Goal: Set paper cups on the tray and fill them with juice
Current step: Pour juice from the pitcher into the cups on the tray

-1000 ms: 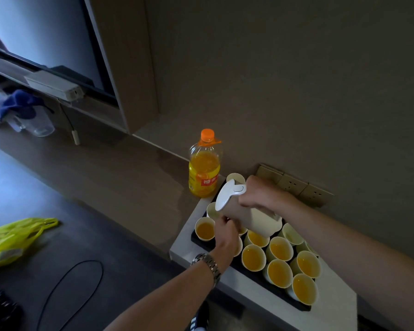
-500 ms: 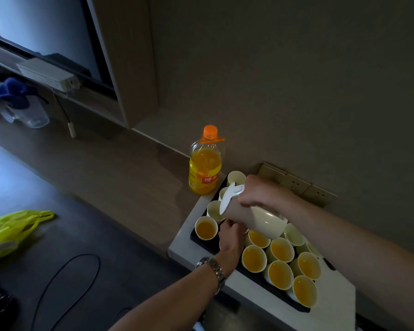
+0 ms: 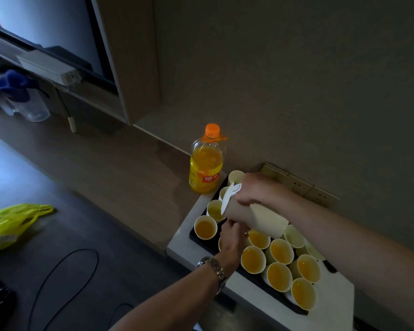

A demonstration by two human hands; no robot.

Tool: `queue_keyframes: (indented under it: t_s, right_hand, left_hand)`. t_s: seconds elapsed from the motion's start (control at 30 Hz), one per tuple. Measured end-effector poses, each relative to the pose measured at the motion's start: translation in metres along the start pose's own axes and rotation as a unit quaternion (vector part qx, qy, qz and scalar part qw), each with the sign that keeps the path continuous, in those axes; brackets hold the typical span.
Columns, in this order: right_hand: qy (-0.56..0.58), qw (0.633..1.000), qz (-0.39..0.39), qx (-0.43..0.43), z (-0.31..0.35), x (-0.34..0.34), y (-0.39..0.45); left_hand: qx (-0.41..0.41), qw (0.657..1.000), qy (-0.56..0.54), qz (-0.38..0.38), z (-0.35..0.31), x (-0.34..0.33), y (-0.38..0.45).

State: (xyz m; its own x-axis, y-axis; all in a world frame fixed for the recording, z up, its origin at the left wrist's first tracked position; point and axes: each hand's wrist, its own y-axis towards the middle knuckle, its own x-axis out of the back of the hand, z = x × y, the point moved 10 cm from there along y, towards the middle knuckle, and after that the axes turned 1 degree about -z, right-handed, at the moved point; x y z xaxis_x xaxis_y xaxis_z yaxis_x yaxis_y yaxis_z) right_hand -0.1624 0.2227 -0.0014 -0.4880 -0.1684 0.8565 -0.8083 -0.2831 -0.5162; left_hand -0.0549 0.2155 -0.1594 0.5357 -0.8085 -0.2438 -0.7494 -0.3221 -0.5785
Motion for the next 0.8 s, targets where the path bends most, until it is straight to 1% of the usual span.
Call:
queue_keyframes:
  t_s: [0.3,0.53,0.8]
  right_hand:
    - [-0.006,1.0,0.008,0.004,0.007,0.002,0.002]
    - [-0.011,1.0,0.006,0.007,0.011,0.001,0.003]
    - [-0.017,1.0,0.02,0.009,0.01,-0.004,0.0]
  left_hand:
    - [0.006,1.0,-0.012,-0.009,0.005,-0.002,0.005]
    - [0.007,1.0,-0.009,-0.007,0.003,-0.002,0.002]
    - [0.019,1.0,-0.01,-0.002,0.007,-0.002,-0.004]
